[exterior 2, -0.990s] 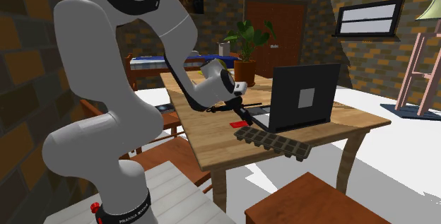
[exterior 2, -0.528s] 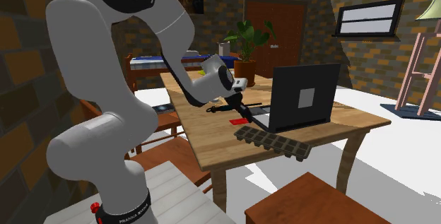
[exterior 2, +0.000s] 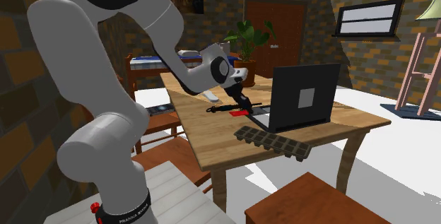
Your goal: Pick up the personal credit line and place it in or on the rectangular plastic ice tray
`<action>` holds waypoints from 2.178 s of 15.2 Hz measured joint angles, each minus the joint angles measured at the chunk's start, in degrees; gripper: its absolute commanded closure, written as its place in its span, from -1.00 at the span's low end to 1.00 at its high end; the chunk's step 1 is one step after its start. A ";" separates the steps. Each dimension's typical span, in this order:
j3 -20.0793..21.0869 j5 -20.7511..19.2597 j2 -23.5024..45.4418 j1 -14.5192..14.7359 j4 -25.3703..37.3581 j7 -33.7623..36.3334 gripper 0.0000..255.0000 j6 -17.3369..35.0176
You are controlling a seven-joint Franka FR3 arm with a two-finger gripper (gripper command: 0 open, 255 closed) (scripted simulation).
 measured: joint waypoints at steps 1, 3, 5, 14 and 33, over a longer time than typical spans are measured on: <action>-1.59 1.79 -0.70 1.84 0.02 -1.53 1.00 -0.71; -3.97 4.54 -1.78 4.58 0.40 -3.95 1.00 -2.22; -6.07 6.83 -2.76 6.79 0.87 -6.15 1.00 -3.68; -20.85 14.83 -5.77 13.46 -3.19 -21.73 1.00 -2.46; -39.49 20.52 0.10 17.01 -8.81 -42.65 1.00 8.72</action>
